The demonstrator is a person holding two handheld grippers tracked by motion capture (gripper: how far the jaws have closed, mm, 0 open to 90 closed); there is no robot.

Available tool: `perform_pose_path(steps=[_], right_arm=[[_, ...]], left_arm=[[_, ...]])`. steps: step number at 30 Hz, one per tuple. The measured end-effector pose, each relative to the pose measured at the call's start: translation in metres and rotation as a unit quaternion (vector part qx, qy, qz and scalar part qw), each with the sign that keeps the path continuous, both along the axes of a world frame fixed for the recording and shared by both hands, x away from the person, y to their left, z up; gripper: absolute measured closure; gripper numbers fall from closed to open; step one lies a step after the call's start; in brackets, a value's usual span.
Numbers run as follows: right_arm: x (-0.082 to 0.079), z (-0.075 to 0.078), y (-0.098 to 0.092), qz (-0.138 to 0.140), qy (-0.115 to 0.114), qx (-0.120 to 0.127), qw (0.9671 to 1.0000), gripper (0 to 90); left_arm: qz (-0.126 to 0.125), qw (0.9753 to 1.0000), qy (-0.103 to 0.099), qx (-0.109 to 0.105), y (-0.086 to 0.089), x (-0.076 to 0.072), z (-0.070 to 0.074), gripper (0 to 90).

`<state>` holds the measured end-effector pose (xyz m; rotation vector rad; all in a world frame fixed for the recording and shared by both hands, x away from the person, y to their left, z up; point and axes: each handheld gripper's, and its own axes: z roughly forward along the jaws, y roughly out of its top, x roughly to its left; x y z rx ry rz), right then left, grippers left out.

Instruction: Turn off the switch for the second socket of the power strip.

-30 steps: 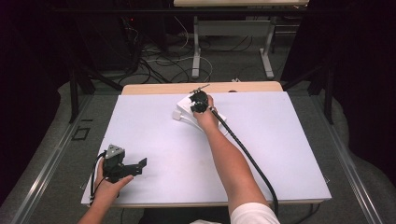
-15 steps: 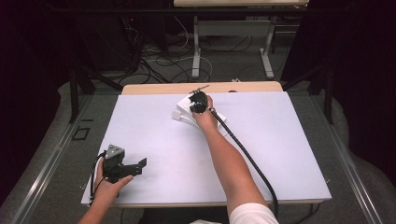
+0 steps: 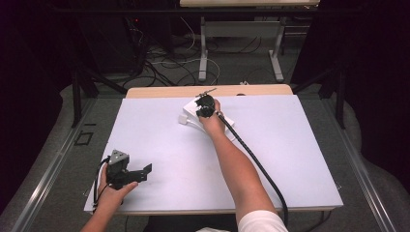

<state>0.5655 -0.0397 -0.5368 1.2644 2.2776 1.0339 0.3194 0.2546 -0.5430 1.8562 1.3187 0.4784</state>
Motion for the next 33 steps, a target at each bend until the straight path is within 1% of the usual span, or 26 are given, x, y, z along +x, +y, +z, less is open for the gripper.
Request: perform_pose_path(steps=[1,2,3,4,6,8,9,12,13,14,16,18,20,21,23,24,26,27,28,29,30,33], right_arm=[[-0.0011,0.0029,-0.0006,0.001,0.015,-0.019,0.9997,85.9],[-0.002,0.0048,-0.001,0.0,0.024,-0.029,0.9993,85.4],[-0.0018,0.0038,-0.0009,0.0,0.02,-0.021,0.9996,85.1],[-0.0017,0.0027,-0.0007,-0.003,0.014,-0.014,0.9998,84.9],[-0.0014,0.0017,-0.0006,-0.003,0.008,-0.001,1.0,84.3],[-0.0021,0.0044,-0.0017,-0.002,0.022,-0.016,0.9996,83.5],[-0.0026,0.0051,-0.0017,-0.003,0.026,-0.016,0.9995,82.9],[-0.0028,0.005,-0.0019,-0.002,0.024,-0.01,0.9997,80.6],[-0.0027,0.0053,-0.0028,-0.002,0.024,-0.016,0.9996,80.2],[-0.0026,0.0053,-0.0032,0.0,0.022,-0.016,0.9996,79.9],[-0.0034,0.0069,-0.004,0.0,0.029,-0.024,0.9993,78.7],[-0.0039,0.0068,-0.0042,-0.002,0.024,-0.022,0.9995,77.0],[-0.0045,0.0065,-0.0037,-0.003,0.028,-0.022,0.9994,75.8],[-0.0051,0.0072,-0.0038,-0.006,0.037,-0.027,0.9989,75.4],[-0.0054,0.0077,-0.0048,-0.006,0.038,-0.031,0.9988,74.2],[-0.0058,0.0079,-0.0045,-0.007,0.04,-0.028,0.9988,73.3],[-0.0061,0.0087,-0.0047,-0.003,0.041,-0.033,0.9986,71.4],[-0.0062,0.0073,-0.004,-0.005,0.035,-0.024,0.9991,70.4],[-0.0072,0.0112,-0.0048,-0.006,0.056,-0.049,0.9972,69.0],[-0.0071,0.0088,-0.0036,-0.006,0.044,-0.031,0.9985,67.7],[-0.0074,0.0089,-0.0036,-0.004,0.044,-0.03,0.9986,66.6],[-0.0083,0.0106,-0.0037,-0.007,0.046,-0.037,0.9983,62.7]], left_arm=[[0.0,1.0,0.001,0.0,0.0,-0.0001,0.0001,2.5],[-0.001,1.0,0.001,0.0,-0.0002,-0.0001,0.0001,2.5],[0.001,1.0,-0.003,-0.001,-0.0008,0.0001,-0.0006,2.5],[-0.002,1.0,0.0,0.001,-0.0006,0.0002,-0.0001,2.5],[-0.002,1.0,0.0,0.001,-0.0009,0.0004,-0.0003,2.5],[-0.002,1.0,0.001,0.001,-0.0011,0.0003,-0.0004,2.5],[-0.002,1.0,0.001,0.001,-0.0012,0.0004,-0.0005,2.5],[-0.002,1.0,0.002,0.002,-0.0012,0.0008,-0.0007,2.5],[-0.001,1.0,0.0,0.001,-0.0013,0.0008,-0.0009,2.5],[-0.001,1.0,0.001,0.001,-0.0013,0.0007,-0.0009,2.5],[-0.002,1.0,0.002,0.002,-0.0013,0.0008,-0.0008,2.5],[-0.002,1.0,0.002,0.003,-0.0015,0.0008,-0.0008,2.5],[-0.003,1.0,0.002,0.003,-0.0016,0.0009,-0.0009,2.5],[-0.003,1.0,0.002,0.003,-0.0016,0.0009,-0.0009,2.5],[-0.003,1.0,0.002,0.004,-0.0016,0.001,-0.001,2.5],[-0.002,1.0,0.002,0.003,-0.0017,0.0011,-0.0011,2.5],[-0.002,1.0,0.002,0.004,-0.0016,0.0011,-0.0011,2.5],[-0.002,1.0,0.002,0.004,-0.0016,0.0012,-0.0011,2.5],[-0.002,1.0,0.002,0.004,-0.0017,0.0012,-0.0011,2.5],[-0.002,1.0,0.002,0.004,-0.0017,0.0012,-0.0012,2.5],[-0.002,1.0,0.002,0.004,-0.0018,0.0013,-0.0012,2.5],[-0.003,1.0,0.002,0.004,-0.0021,0.0014,-0.0014,2.5]])
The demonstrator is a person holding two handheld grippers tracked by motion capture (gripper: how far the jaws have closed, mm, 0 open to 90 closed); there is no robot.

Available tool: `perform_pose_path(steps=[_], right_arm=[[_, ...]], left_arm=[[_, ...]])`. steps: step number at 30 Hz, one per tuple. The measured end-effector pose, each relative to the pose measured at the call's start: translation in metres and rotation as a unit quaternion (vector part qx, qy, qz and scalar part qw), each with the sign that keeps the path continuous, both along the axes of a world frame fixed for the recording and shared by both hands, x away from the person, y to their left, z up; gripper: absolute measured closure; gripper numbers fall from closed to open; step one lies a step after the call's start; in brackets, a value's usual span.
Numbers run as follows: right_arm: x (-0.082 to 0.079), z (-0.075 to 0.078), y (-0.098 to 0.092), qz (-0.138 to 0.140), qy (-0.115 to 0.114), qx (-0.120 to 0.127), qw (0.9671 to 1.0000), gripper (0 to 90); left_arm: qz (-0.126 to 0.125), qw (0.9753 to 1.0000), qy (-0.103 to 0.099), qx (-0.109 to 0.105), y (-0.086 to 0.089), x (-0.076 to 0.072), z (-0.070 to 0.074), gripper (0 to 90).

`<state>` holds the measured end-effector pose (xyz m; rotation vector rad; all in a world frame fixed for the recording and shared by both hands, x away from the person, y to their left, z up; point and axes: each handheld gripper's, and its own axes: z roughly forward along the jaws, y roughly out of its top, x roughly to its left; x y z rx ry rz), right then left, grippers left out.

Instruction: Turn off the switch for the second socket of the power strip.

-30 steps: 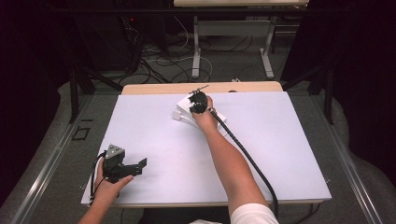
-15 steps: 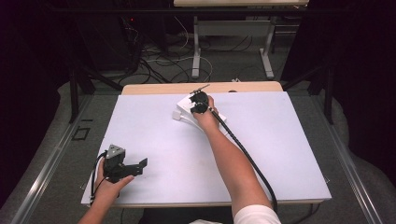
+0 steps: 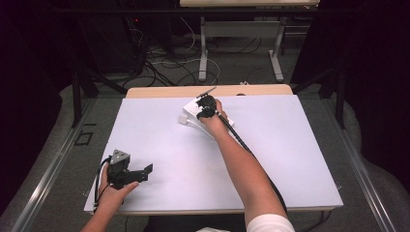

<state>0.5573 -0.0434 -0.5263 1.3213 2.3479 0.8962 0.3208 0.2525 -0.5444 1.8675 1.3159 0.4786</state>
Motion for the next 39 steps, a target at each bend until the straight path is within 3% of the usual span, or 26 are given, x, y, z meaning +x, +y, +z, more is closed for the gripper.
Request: perform_pose_path(steps=[6,7,10,14,16,18,20,21,22,23,25,30,32,33,35,37,38,39], right_arm=[[-0.002,0.004,0.0,0.003,0.008,-0.007,0.9999,54.9],[-0.003,0.003,0.0,0.007,0.002,0.004,1.0,53.2],[-0.005,0.006,0.0,0.015,0.013,-0.014,0.9997,49.3],[-0.007,0.006,0.001,0.016,0.006,-0.009,0.9998,43.8],[-0.008,0.009,-0.001,0.019,0.02,-0.028,0.9992,41.1],[-0.01,0.009,-0.001,0.017,0.013,-0.021,0.9995,39.4],[-0.011,0.012,-0.002,0.02,0.013,-0.032,0.9992,37.8],[-0.011,0.01,-0.002,0.019,0.0,-0.016,0.9997,37.2],[-0.012,0.016,-0.004,0.025,0.022,-0.045,0.9984,37.1],[-0.014,0.017,-0.003,0.018,0.025,-0.05,0.9983,36.8],[-0.016,0.017,-0.004,0.024,0.007,-0.036,0.999,35.9],[-0.023,0.025,-0.008,0.032,0.018,-0.046,0.9983,35.5],[-0.025,0.026,-0.009,0.034,0.011,-0.034,0.9988,35.5],[-0.026,0.028,-0.011,0.038,0.01,-0.042,0.9983,34.2],[-0.028,0.029,-0.013,0.042,0.006,-0.036,0.9984,33.5],[-0.031,0.031,-0.015,0.046,0.015,-0.031,0.9984,33.0],[-0.033,0.033,-0.017,0.047,0.025,-0.04,0.9978,32.3],[-0.033,0.03,-0.017,0.05,0.006,-0.021,0.9985,31.1]], left_arm=[[0.0,1.0,0.001,0.001,0.0,0.0,0.0,2.5],[0.0,1.0,0.001,0.001,0.0,0.0,0.0,2.5],[0.001,1.0,0.001,0.001,-0.001,0.001,0.0,2.5],[0.0,1.0,0.001,0.003,-0.001,0.001,0.0,2.5],[0.0,1.0,0.001,0.003,-0.002,0.002,-0.001,2.5],[-0.002,1.0,0.003,0.006,-0.001,0.001,-0.001,2.5],[0.001,1.0,0.0,0.005,-0.002,0.001,-0.001,2.5],[0.003,1.0,-0.002,0.002,-0.002,0.001,-0.002,2.5],[0.001,1.0,0.002,0.004,-0.001,0.0,-0.001,2.5],[0.0,1.0,0.003,0.006,0.0,0.0,-0.001,2.5],[0.003,1.0,0.003,0.005,0.0,0.0,-0.001,2.5],[0.002,1.0,0.004,0.006,-0.001,0.0,-0.001,2.5],[0.004,1.0,-0.001,0.002,-0.002,0.0,-0.002,2.5],[0.004,1.0,-0.001,0.004,-0.002,0.001,-0.001,2.5],[0.005,1.0,-0.001,0.004,-0.002,0.001,-0.001,2.5],[0.004,1.0,0.0,0.004,-0.003,0.001,-0.001,2.5],[0.004,1.0,-0.001,0.004,-0.003,0.001,-0.001,2.5],[0.002,1.0,0.001,0.004,-0.002,0.001,-0.001,2.5]])
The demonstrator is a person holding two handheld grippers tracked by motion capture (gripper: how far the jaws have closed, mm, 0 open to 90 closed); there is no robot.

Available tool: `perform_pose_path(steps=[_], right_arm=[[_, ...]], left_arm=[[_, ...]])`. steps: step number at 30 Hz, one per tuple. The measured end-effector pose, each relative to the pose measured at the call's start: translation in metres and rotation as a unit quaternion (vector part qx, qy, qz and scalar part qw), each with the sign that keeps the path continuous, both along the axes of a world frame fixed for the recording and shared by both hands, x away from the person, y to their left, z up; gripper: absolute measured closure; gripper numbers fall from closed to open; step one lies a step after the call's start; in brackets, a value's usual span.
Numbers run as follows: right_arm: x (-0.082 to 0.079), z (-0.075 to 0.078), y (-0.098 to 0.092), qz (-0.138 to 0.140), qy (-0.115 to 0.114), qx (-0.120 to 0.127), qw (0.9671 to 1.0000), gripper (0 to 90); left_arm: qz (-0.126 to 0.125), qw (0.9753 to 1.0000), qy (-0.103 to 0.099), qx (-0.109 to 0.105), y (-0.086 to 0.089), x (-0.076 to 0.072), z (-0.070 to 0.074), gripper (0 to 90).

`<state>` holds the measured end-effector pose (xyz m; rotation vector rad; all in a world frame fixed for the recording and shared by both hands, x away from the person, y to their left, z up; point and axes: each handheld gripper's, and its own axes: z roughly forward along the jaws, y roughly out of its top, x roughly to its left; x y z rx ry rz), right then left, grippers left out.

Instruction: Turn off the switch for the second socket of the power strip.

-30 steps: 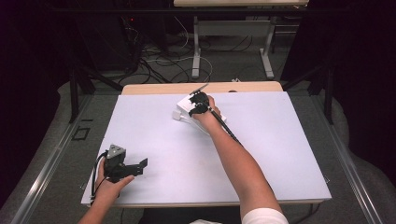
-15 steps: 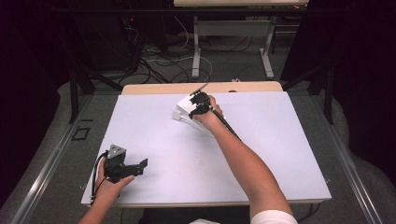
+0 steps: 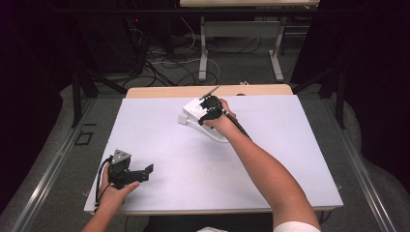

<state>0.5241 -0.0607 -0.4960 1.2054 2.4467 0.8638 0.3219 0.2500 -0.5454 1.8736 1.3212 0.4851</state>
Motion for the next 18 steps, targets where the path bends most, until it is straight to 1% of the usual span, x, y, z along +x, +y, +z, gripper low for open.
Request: perform_pose_path(steps=[1,2,3,4,5,6,7,8,9,10,11,12,13,15,16,17,18], right_arm=[[-0.002,0.005,-0.001,-0.001,0.021,-0.02,0.9996,30.9],[-0.004,0.005,-0.003,-0.002,0.022,-0.015,0.9996,30.9],[-0.005,0.004,-0.004,-0.001,0.013,0.001,0.9999,30.8],[-0.008,0.006,-0.004,-0.013,0.026,-0.002,0.9996,30.8],[-0.009,0.006,-0.007,-0.004,0.013,0.009,0.9999,30.8],[-0.011,0.008,-0.009,-0.004,0.017,0.004,0.9998,30.3],[-0.013,0.007,-0.01,-0.007,0.009,0.019,0.9998,29.1],[-0.015,0.009,-0.012,-0.01,0.015,0.009,0.9998,27.6],[-0.017,0.01,-0.013,-0.011,0.017,0.014,0.9997,26.8],[-0.019,0.01,-0.015,-0.015,0.014,0.015,0.9997,25.6],[-0.02,0.01,-0.017,-0.009,0.011,0.017,0.9998,23.9],[-0.022,0.011,-0.02,-0.007,0.016,0.011,0.9998,22.8],[-0.024,0.012,-0.022,-0.013,0.017,0.008,0.9997,22.1],[-0.027,0.011,-0.026,-0.014,0.016,0.018,0.9996,19.3],[-0.03,0.013,-0.028,-0.018,0.021,0.013,0.9995,18.5],[-0.031,0.013,-0.031,-0.012,0.021,0.015,0.9996,18.1],[-0.033,0.014,-0.033,-0.012,0.021,0.014,0.9996,17.0]], left_arm=[[-0.001,1.0,0.002,0.002,0.0,0.0,0.0,2.5],[-0.002,1.0,0.002,0.002,0.0,0.0,0.0,2.5],[-0.003,1.0,0.002,0.003,0.0,0.0,0.0,2.5],[-0.003,1.0,0.001,0.003,0.0,0.0,0.0,2.5],[-0.004,1.0,0.001,0.003,0.0,0.0,0.0,2.5],[-0.003,1.0,0.001,0.003,0.0,0.0,0.0,2.5],[-0.003,1.0,0.002,0.004,0.0,0.0,0.0,2.5],[-0.003,1.0,0.002,0.004,0.0,0.0,0.0,2.5],[-0.003,1.0,0.003,0.004,0.0,0.0,0.0,2.5],[-0.003,1.0,0.001,0.003,-0.001,0.0,0.0,2.5],[-0.002,1.0,0.002,0.003,-0.001,0.001,0.0,2.5],[-0.002,1.0,0.002,0.004,-0.001,0.001,-0.001,2.5],[-0.002,1.0,0.002,0.004,-0.001,0.001,-0.001,2.5],[-0.002,1.0,0.002,0.004,-0.001,0.001,-0.001,2.5],[-0.002,1.0,0.001,0.003,-0.001,0.001,-0.001,2.5],[-0.002,1.0,0.002,0.002,-0.002,0.001,-0.001,2.5],[-0.002,1.0,0.003,0.003,-0.002,0.001,0.0,2.5]])
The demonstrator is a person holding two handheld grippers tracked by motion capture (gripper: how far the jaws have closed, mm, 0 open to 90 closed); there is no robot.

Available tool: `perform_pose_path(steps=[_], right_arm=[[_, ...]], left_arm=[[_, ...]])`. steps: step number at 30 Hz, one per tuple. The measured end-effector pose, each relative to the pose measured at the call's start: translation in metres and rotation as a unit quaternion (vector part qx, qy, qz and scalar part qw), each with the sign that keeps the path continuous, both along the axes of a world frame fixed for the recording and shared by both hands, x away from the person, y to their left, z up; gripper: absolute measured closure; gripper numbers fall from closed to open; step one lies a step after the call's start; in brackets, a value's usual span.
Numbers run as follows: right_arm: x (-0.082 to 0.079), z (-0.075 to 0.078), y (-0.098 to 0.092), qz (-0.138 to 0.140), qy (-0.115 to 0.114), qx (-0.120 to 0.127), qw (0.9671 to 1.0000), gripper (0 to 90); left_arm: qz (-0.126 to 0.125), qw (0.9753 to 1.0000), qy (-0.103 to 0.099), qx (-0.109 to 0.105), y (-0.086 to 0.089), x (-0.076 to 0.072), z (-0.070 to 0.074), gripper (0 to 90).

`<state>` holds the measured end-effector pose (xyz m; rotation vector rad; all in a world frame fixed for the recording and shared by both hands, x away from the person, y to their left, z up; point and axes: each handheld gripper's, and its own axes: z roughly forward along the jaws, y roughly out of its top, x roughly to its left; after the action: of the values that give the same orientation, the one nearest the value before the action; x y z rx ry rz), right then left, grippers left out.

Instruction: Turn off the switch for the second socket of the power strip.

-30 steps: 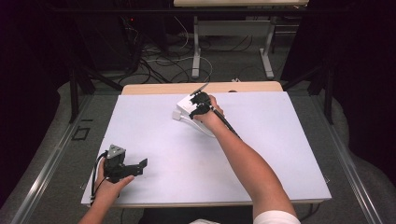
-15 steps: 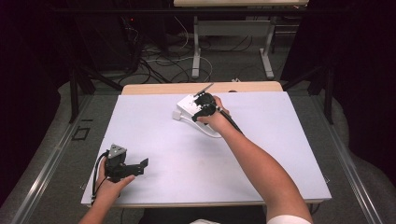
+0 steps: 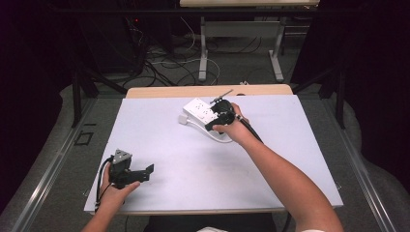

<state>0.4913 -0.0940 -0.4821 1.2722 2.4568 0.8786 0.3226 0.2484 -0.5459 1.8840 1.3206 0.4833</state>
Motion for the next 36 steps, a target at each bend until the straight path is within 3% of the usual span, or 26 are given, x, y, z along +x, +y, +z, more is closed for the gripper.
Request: perform_pose_path(steps=[2,13,17,19,26,29,36], right_arm=[[-0.004,0.0,-0.004,-0.004,-0.003,0.01,0.9999,16.5],[-0.028,0.003,-0.032,-0.019,-0.003,0.01,0.9998,11.4],[-0.035,0.002,-0.043,-0.018,-0.014,0.022,0.9995,8.7],[-0.039,0.002,-0.047,-0.023,-0.011,0.014,0.9996,7.5],[-0.053,-0.002,-0.06,-0.032,-0.009,0.026,0.9991,4.8],[-0.058,-0.005,-0.066,-0.032,-0.023,0.022,0.999,4.1],[-0.072,-0.014,-0.078,-0.047,-0.03,0.031,0.998,3.8]], left_arm=[[0.0,1.0,0.001,0.001,0.0,0.0,0.0,2.5],[0.0,1.0,0.001,0.001,-0.001,0.001,0.0,2.5],[-0.003,1.0,0.002,0.006,-0.001,0.001,0.0,2.5],[-0.002,1.0,0.004,0.006,-0.001,0.0,0.0,2.5],[0.0,1.0,-0.001,0.005,-0.002,0.001,-0.001,2.5],[0.001,1.0,-0.001,0.004,-0.002,0.001,-0.001,2.5],[-0.002,1.0,0.002,0.008,-0.002,0.001,-0.001,2.5]])
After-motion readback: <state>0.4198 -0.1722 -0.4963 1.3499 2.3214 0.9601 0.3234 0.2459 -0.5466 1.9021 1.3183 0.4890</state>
